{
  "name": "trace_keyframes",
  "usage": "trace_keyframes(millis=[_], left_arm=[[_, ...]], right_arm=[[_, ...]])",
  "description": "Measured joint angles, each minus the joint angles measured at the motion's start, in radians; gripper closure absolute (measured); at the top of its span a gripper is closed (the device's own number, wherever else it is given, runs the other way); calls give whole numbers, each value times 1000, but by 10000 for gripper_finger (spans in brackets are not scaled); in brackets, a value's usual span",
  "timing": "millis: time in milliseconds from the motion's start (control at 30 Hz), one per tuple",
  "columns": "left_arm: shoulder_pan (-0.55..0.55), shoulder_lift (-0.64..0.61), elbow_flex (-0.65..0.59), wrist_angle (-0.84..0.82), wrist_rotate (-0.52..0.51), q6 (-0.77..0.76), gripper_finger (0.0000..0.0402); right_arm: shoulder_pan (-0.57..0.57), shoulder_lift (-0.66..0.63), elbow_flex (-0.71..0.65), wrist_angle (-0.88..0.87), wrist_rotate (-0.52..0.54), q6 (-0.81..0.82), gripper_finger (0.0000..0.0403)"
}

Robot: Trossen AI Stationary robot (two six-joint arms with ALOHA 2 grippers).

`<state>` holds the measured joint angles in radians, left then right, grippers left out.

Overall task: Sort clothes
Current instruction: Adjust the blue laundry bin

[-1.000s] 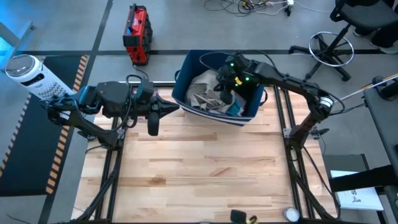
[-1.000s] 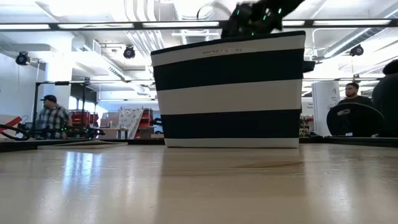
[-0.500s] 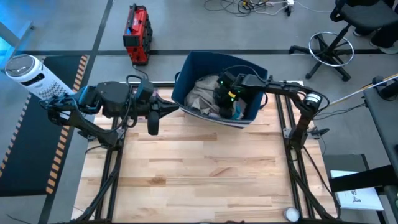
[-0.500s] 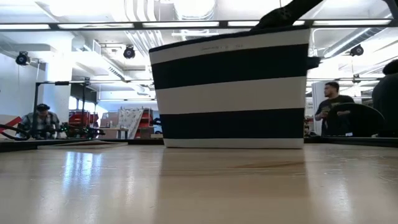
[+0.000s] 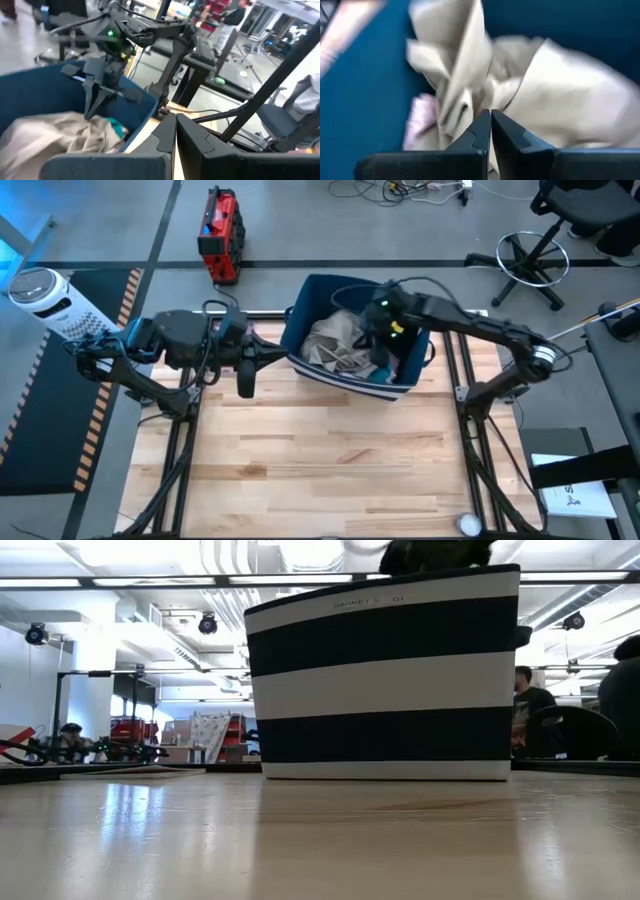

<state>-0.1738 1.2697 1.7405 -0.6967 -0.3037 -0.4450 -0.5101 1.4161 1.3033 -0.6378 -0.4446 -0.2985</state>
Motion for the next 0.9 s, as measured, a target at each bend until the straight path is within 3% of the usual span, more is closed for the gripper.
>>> trace_keyframes(millis=[167,400,667,900], left_arm=[[0,-1,0,46,9,114,401],[0,-44,0,45,51,237,402],[0,-112,-16,34,55,321,402],[0,-188,-194,149,60,316,402]], right_arm=[[7,-148,0,62,2,17,403],[36,-339,1,114,96,114,403],[69,-452,1,58,132,231,403],[111,-487,-28,90,133,249,403]])
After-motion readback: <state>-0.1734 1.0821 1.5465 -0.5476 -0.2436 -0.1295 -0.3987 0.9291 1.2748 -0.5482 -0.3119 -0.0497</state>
